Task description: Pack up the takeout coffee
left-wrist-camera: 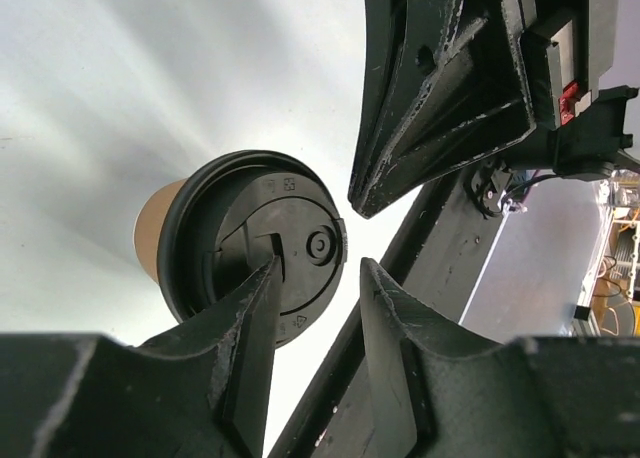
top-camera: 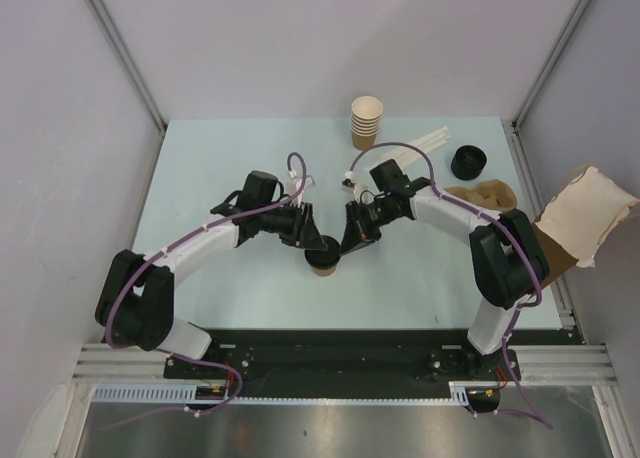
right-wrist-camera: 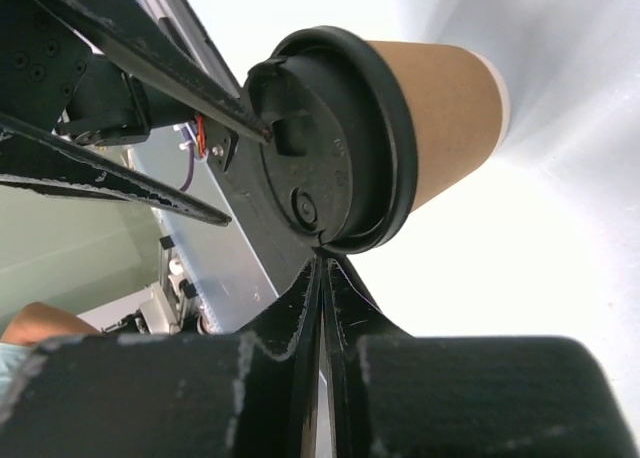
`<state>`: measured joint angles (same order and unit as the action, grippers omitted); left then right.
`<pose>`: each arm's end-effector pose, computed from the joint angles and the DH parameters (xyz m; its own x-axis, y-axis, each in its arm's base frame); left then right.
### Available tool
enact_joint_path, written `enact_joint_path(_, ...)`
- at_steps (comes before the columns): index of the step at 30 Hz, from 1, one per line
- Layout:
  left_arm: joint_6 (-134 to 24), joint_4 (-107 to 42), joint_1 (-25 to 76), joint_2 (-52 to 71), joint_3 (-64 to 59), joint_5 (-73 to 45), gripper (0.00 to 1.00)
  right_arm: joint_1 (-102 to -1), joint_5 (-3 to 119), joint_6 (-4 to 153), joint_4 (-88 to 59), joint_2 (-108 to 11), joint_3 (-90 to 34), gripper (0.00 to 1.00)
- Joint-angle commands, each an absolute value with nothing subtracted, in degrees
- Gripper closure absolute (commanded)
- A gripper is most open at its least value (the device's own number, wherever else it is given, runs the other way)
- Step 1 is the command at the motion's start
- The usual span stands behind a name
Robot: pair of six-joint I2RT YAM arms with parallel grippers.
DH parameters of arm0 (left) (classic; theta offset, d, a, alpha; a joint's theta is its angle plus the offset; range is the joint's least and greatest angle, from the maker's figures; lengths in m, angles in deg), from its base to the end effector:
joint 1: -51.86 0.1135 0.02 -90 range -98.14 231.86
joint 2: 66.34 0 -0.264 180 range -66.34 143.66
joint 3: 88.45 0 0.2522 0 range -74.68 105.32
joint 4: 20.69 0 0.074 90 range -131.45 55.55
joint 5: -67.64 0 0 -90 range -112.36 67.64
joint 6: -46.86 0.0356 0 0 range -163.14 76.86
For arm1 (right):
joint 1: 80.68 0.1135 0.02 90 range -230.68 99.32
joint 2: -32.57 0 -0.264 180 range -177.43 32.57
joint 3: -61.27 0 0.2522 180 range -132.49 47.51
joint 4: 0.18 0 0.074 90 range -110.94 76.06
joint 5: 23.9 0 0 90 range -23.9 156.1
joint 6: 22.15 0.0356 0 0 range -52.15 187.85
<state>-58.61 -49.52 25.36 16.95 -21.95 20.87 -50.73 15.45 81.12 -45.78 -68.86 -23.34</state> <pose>0.2580 -0.1559 0.2314 -0.8175 0.1904 -0.5435 0.5559 0.5075 -0.6584 0.2968 0.2028 0.2137 -0.8914 -0.3456 -0.2933 -0.4337 0.4623 0.7734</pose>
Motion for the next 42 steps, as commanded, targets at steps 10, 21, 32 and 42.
enact_joint_path(10,-57.6,-48.6,24.9,19.5,-20.4,19.2,0.6,-50.2,20.8,81.9,-43.3,-73.4,-23.2,0.94)
enact_joint_path(21,-56.6,-50.8,24.9,23.5,-20.9,15.9,0.66,-49.8,27.4,81.0,-45.0,-76.6,-23.2,0.9)
enact_joint_path(32,-56.5,-51.2,24.9,21.7,-19.1,18.2,0.65,-50.5,27.5,80.9,-45.4,-74.8,-23.8,0.86)
enact_joint_path(42,-55.0,-54.1,23.9,18.0,-14.4,19.2,0.62,-53.5,15.1,82.1,-46.3,-68.3,-28.2,0.75)
